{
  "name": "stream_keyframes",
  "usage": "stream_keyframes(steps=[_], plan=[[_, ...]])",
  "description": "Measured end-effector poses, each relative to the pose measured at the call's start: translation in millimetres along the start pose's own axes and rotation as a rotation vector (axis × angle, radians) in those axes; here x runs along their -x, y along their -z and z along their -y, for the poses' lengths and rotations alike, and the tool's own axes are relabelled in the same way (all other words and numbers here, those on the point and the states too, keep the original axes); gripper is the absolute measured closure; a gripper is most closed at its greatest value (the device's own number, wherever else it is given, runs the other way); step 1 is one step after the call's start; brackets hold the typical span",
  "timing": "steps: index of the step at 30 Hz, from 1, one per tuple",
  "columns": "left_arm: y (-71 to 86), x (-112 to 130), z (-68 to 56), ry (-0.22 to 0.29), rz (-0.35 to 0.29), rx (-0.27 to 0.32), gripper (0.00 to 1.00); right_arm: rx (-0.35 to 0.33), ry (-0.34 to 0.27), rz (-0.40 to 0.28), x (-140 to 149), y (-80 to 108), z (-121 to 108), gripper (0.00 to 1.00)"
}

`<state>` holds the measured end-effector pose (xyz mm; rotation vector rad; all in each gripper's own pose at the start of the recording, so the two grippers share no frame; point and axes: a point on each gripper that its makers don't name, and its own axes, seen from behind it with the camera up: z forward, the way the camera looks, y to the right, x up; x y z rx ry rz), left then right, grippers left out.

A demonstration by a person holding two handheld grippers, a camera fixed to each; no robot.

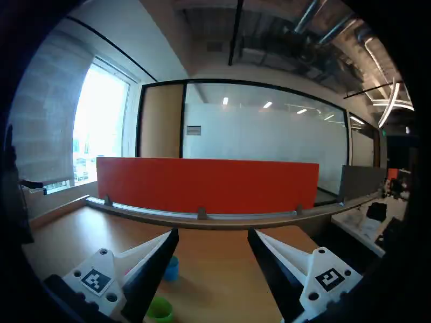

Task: Pour water

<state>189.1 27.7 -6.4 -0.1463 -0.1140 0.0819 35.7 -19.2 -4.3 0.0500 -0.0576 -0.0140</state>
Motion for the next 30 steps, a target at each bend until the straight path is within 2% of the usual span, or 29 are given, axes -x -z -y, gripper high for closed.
stream_keyframes(steps=[10,17,30], plan=[[0.0,7.9,-32.5,-0.034,0.084,0.133,0.11,-0.093,0.055,0.094,9.5,5.4,18.5,0.00],[-1.6,26.8,-54.7,-0.070,0.142,0.210,0.11,-0.154,0.087,0.156,21.5,11.4,23.7,0.01],[0.2,57.1,-78.3,-0.099,0.221,0.294,0.11,-0.229,0.148,0.234,41.3,16.8,31.5,0.01]])
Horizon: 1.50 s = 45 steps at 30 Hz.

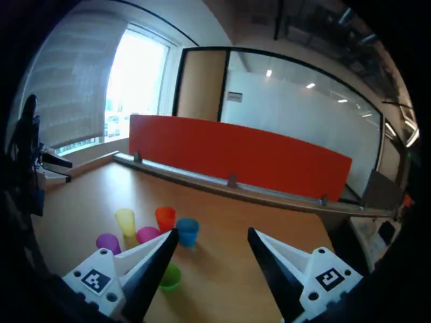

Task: Pour water

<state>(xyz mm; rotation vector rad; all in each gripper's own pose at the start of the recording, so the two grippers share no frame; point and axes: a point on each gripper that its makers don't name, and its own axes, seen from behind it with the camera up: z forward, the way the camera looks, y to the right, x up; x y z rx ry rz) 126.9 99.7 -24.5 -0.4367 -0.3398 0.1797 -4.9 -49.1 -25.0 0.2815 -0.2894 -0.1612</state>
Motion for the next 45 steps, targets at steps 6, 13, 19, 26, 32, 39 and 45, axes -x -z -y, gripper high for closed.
stream_keyframes(steps=[6,13,19,26,32,39,45], plan=[[-2.5,7.2,-6.9,-0.020,0.021,0.022,0.11,-0.031,-0.006,0.025,5.8,-5.7,5.6,0.01],[-5.8,20.6,-12.8,-0.018,0.045,0.033,0.11,-0.060,0.015,0.045,13.0,-11.9,11.5,0.01],[-7.8,27.5,-16.3,-0.010,0.054,0.035,0.11,-0.097,0.035,0.074,28.1,-18.3,21.6,0.01],[-9.7,31.4,-13.7,0.000,0.060,0.018,0.11,-0.151,0.062,0.120,61.3,-26.3,38.1,0.00],[-10.5,36.2,-12.1,0.017,0.067,0.000,0.11,-0.186,0.084,0.177,97.7,-35.0,48.9,0.00],[-10.0,42.2,-12.8,0.022,0.081,-0.008,0.11,-0.218,0.102,0.229,130.8,-42.6,57.4,0.00],[-9.4,44.7,-10.5,0.026,0.088,-0.018,0.11,-0.237,0.102,0.258,147.1,-46.6,62.8,0.01]])
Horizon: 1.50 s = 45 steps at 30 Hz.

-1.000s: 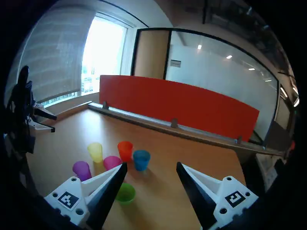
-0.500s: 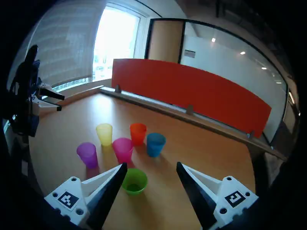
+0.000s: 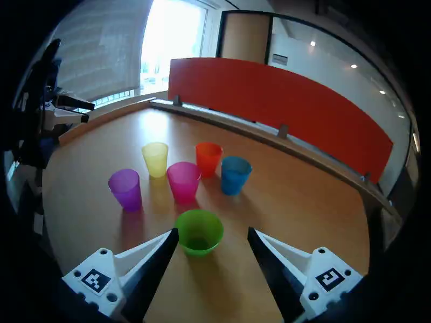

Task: Pour water

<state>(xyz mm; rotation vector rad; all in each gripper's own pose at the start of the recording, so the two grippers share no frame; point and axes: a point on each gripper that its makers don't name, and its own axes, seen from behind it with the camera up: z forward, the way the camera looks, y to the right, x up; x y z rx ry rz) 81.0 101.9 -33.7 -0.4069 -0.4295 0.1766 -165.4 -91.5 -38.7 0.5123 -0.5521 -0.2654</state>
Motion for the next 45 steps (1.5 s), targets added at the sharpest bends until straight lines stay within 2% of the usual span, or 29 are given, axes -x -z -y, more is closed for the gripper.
stream_keyframes(steps=[6,23,45], plan=[[-0.6,0.1,0.5,0.005,0.003,-0.005,0.11,-0.008,0.001,0.009,3.2,-3.9,0.7,0.01],[0.5,2.0,-7.8,0.001,0.009,-0.009,0.11,-0.030,0.019,0.025,10.6,-8.2,4.5,0.01],[12.3,15.2,-2.3,0.014,0.033,-0.036,0.11,-0.062,0.021,0.119,57.0,-43.5,18.5,0.00]])
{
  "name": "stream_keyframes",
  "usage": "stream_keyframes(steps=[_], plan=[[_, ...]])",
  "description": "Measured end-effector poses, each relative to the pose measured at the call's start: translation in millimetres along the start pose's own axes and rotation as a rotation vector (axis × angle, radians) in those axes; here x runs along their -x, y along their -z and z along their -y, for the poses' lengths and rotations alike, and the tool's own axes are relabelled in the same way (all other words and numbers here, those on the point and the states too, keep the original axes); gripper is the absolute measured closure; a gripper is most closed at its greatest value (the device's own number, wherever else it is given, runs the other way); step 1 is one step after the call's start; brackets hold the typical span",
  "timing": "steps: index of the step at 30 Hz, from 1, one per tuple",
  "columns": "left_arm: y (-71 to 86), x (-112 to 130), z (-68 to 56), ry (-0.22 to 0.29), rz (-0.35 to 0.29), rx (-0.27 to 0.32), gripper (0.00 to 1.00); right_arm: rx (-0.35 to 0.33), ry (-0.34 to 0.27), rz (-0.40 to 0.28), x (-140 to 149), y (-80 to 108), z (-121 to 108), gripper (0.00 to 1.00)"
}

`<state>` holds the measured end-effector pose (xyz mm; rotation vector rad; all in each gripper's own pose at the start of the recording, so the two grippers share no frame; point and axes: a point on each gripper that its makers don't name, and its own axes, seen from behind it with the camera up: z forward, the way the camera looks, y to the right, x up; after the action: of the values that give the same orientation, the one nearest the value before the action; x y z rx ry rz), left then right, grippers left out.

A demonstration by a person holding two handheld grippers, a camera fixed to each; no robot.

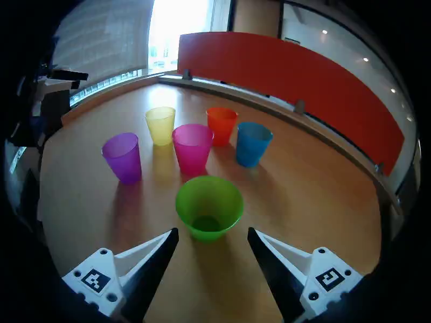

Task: Pour water

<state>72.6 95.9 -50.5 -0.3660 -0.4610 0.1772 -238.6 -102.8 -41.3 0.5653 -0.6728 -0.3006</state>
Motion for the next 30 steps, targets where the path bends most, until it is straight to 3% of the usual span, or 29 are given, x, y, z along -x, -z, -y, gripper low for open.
stream_keyframes(steps=[14,30], plan=[[2.5,6.4,3.4,0.009,0.016,-0.013,0.11,-0.024,-0.015,0.031,1.6,-23.2,3.6,0.00],[2.8,9.8,6.7,0.017,0.024,-0.021,0.11,-0.031,-0.035,0.022,-5.4,-35.7,5.3,0.00]])
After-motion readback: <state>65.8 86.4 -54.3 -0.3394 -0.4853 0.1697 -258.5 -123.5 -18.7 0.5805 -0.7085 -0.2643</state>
